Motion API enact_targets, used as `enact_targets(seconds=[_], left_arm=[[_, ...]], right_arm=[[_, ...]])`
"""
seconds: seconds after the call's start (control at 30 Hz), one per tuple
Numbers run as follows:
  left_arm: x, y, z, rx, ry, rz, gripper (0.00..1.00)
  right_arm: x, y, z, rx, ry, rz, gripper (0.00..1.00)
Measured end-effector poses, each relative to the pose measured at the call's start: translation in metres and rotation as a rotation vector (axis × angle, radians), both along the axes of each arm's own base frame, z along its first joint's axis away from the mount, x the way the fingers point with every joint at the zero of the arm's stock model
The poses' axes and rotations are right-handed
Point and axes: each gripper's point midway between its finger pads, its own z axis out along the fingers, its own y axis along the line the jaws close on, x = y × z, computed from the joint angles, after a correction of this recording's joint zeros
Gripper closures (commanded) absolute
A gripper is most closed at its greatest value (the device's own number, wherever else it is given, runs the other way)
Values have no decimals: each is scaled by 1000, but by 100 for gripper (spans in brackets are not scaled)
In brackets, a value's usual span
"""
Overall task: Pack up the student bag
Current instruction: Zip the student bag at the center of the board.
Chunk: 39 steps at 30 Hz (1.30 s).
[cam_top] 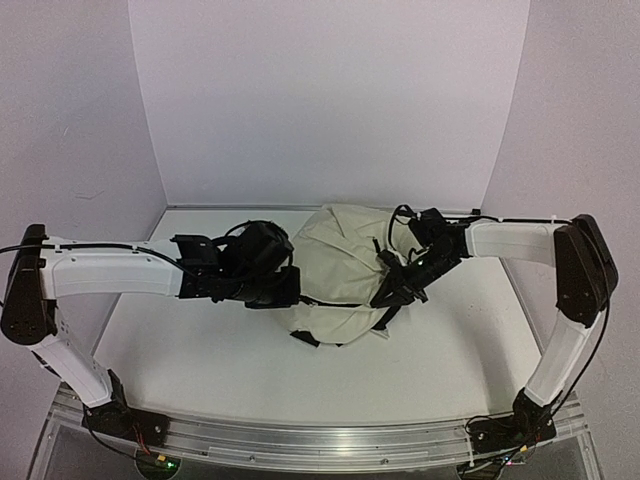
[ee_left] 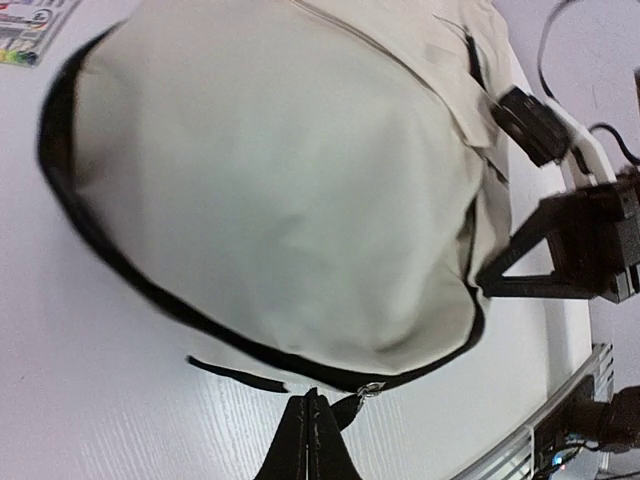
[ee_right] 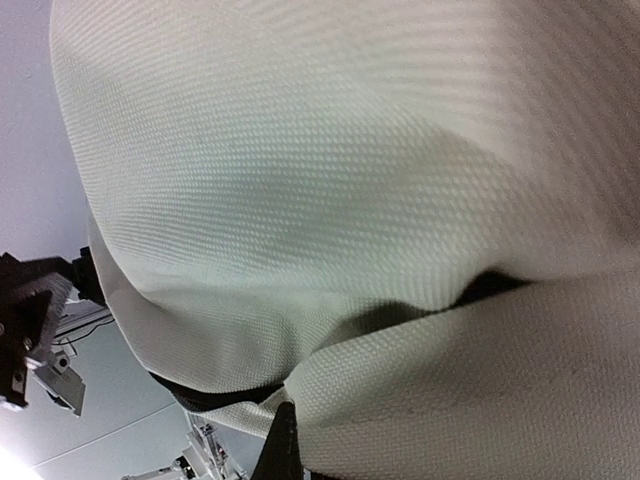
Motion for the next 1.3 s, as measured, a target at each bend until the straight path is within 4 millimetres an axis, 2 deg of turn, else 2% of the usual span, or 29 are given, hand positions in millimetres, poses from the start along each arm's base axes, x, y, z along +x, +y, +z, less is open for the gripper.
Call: enact_targets(seconds=[0.13, 0.23, 0.33, 0.47, 0.5, 0.6, 0.67, 0.7, 0.73, 0.83, 0.9, 0.97, 1.07, 1.1, 1.2, 1.3], left_arm=[[10, 30, 1, -2, 5, 93, 100], [13, 40, 2, -18, 7, 124, 100], [11, 38, 3, -34, 7, 108, 100], [6, 20, 10, -88, 6, 18, 100], [5, 13, 11, -102, 6, -11, 100], [7, 2, 5, -106, 19, -61, 100], [9, -9, 2, -118, 33, -89, 100], [11, -15, 2, -128, 37, -101, 100], [13, -21, 1, -137, 42, -114, 100], [13, -32, 2, -168, 46, -144, 100], [13, -34, 3, -178, 47, -149, 100], [14, -36, 6, -192, 42, -152, 100], [17, -36, 8, -206, 47, -144, 98], [17, -35, 8, -210, 51, -141, 91], [17, -35, 8, -224, 65, -140, 62], [17, -36, 8, -238, 73, -145, 49]], right_arm=[[7, -29, -5, -48, -21, -30, 100], [12, -47, -4, -71, -45, -34, 100], [17, -66, -6, -106, -76, -29, 100], [29, -90, -7, -172, -150, -3, 99], [33, -96, -7, -196, -177, 9, 89], [42, -117, -5, -274, -254, 30, 47], [45, -126, 8, -287, -325, 44, 30], [47, -129, 21, -281, -380, 48, 25], [47, -130, 36, -273, -440, 53, 24], [39, -119, 92, -214, -672, 97, 24], [27, -103, 120, -177, -797, 151, 25], [9, -78, 137, -135, -897, 239, 27], [-17, -37, 135, -91, -969, 387, 27], [-23, -27, 128, -89, -971, 430, 27], [-33, -6, 105, -104, -960, 527, 27], [-34, 4, 88, -125, -949, 580, 27]])
